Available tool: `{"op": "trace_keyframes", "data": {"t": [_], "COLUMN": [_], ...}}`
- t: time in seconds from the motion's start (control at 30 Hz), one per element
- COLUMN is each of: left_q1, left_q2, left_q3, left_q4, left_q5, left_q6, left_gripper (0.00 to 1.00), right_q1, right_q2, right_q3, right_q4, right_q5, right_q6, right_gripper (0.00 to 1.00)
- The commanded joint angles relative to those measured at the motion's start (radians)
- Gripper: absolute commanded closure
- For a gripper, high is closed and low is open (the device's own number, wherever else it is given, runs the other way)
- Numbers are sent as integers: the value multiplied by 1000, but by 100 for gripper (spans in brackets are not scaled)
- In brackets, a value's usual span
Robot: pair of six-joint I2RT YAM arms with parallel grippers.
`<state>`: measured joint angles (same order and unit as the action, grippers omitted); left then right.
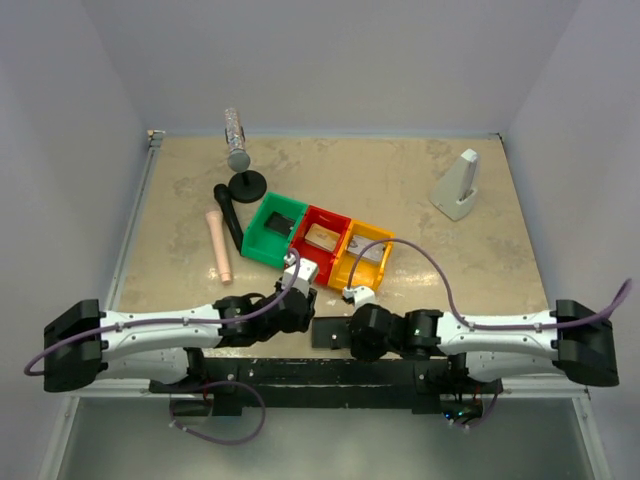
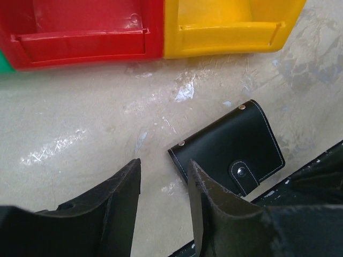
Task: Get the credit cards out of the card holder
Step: Move the card holder to the corner of the board.
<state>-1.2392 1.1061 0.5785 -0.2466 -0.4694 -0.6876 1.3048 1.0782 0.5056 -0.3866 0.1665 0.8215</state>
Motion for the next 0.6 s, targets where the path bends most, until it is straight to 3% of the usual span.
{"op": "trace_keyframes", "data": {"t": [0.0, 0.1, 0.3, 0.57], "left_q1": [37, 47, 55, 58], "left_q2": [66, 118, 224, 308], "left_q3": [29, 38, 52, 40], "left_q4": [128, 168, 230, 337], "left_q5": [87, 124, 178, 227], "left_q6": [71, 94, 109, 106], "left_gripper": [57, 61, 63, 61], "right_q1": [85, 120, 120, 64], "right_q2": [78, 141, 146, 138], "right_q3": [68, 77, 39, 5], "right_q4": [51, 69, 61, 54], "right_q5": [50, 48, 83, 82], "right_q6": [90, 120, 217, 222], "right_gripper": [93, 100, 100, 100]}}
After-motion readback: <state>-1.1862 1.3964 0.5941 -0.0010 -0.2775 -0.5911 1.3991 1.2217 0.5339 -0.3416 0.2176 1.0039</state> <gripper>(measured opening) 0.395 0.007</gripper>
